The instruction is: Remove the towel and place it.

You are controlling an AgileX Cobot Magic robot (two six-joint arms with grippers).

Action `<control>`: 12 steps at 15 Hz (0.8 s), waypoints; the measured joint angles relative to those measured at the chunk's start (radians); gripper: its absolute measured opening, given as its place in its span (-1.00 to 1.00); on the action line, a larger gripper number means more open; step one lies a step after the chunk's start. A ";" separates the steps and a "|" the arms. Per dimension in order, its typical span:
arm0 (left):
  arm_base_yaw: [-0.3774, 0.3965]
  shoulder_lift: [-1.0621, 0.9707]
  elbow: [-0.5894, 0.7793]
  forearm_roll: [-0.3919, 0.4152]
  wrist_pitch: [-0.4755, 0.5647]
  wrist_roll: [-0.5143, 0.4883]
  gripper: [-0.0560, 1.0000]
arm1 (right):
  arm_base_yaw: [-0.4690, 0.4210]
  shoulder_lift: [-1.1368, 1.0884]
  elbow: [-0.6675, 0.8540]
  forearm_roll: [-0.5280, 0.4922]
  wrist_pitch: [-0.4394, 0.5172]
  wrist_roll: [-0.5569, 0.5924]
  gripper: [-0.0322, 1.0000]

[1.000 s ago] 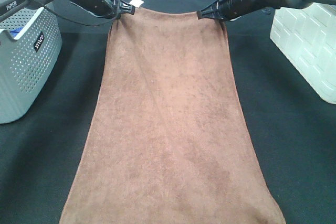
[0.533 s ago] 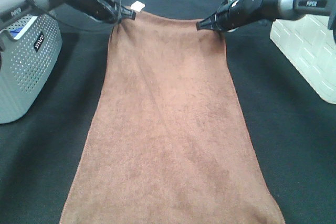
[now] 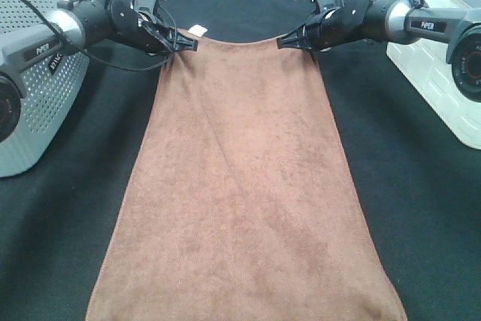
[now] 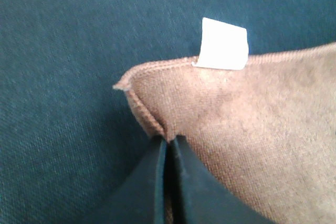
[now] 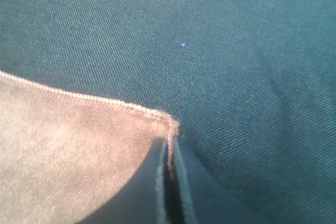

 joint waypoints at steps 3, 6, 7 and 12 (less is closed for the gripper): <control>0.000 0.009 0.000 -0.017 -0.028 0.000 -0.85 | -0.003 0.021 -0.003 0.001 -0.002 0.000 -0.77; 0.000 0.022 0.000 -0.018 -0.036 0.000 -0.51 | -0.024 0.027 -0.003 0.004 -0.012 0.000 -0.23; 0.000 0.024 0.000 -0.018 -0.049 0.000 -0.29 | -0.036 0.027 -0.003 0.006 -0.025 0.000 -0.08; 0.000 0.026 0.000 -0.018 -0.054 -0.004 0.43 | -0.059 0.025 -0.003 0.014 -0.029 0.000 0.17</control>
